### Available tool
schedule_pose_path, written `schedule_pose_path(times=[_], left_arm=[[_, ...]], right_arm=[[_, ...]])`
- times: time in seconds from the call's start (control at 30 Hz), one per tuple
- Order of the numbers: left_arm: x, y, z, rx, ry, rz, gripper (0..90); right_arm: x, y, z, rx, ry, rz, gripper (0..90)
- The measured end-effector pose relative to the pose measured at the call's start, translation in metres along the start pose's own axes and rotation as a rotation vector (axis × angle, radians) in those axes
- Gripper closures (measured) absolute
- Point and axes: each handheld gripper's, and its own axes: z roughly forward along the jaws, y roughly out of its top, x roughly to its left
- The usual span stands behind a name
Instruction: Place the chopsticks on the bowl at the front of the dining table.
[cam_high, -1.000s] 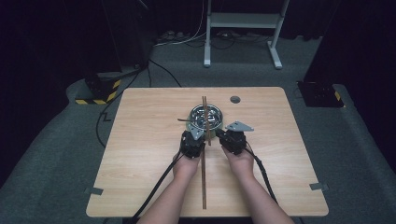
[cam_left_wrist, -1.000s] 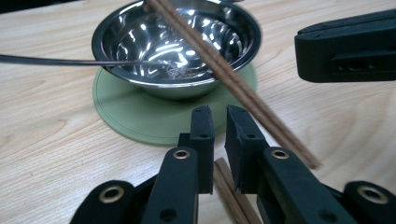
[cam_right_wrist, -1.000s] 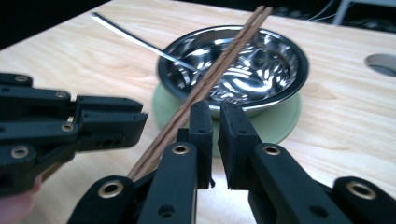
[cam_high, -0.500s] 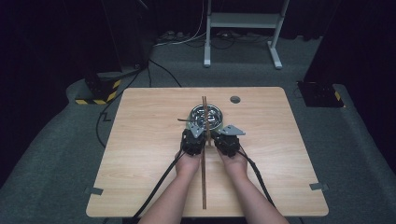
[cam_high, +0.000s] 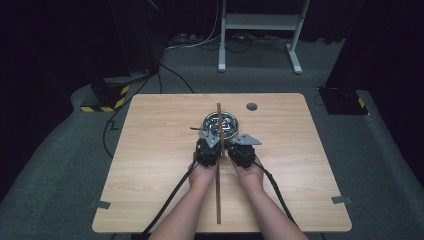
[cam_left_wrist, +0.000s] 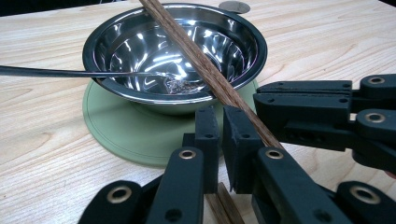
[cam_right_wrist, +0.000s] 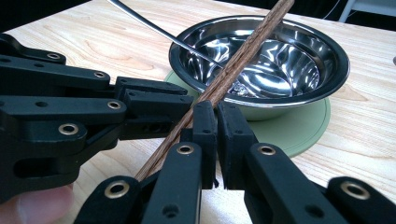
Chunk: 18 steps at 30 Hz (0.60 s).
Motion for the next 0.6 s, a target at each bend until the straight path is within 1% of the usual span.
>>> schedule_pose_path(times=[0.1, 0.2, 0.3, 0.37, 0.4, 0.43, 0.47, 0.5, 0.6], left_arm=[[0.0004, 0.0003, -0.0001, -0.004, -0.003, -0.001, 84.4], [0.0015, 0.0005, -0.0006, 0.0, -0.005, 0.009, 84.6], [0.0019, 0.0004, -0.0006, 0.001, -0.006, 0.014, 84.6], [0.0023, 0.0004, -0.0005, 0.002, -0.005, 0.013, 84.5], [0.0025, 0.0003, -0.0003, 0.003, -0.005, 0.013, 84.5], [0.0027, 0.0002, -0.0003, 0.004, -0.003, 0.015, 84.5], [0.0028, 0.0002, -0.0004, 0.007, 0.0, 0.013, 84.5], [0.0029, 0.0001, -0.0002, 0.004, -0.001, 0.007, 84.5], [0.0032, 0.0002, -0.0002, 0.004, 0.0, 0.006, 84.4]], right_arm=[[0.0002, 0.0001, 0.0001, 0.002, 0.004, -0.005, 86.0], [0.0009, 0.0004, 0.0003, -0.002, 0.005, -0.003, 86.0], [0.0006, 0.0003, 0.0006, 0.001, 0.007, -0.011, 85.9], [0.0006, 0.0002, 0.0006, 0.0, 0.008, -0.007, 85.7], [0.001, 0.0003, 0.0006, -0.002, 0.008, 0.002, 85.7], [0.0006, 0.0004, 0.0003, -0.001, 0.006, -0.007, 85.7], [0.001, 0.0004, 0.0005, -0.006, 0.003, -0.001, 85.7], [0.0002, 0.0003, -0.0002, -0.001, 0.003, -0.005, 85.7], [-0.0005, 0.0, -0.0003, -0.003, 0.005, -0.001, 85.6]])
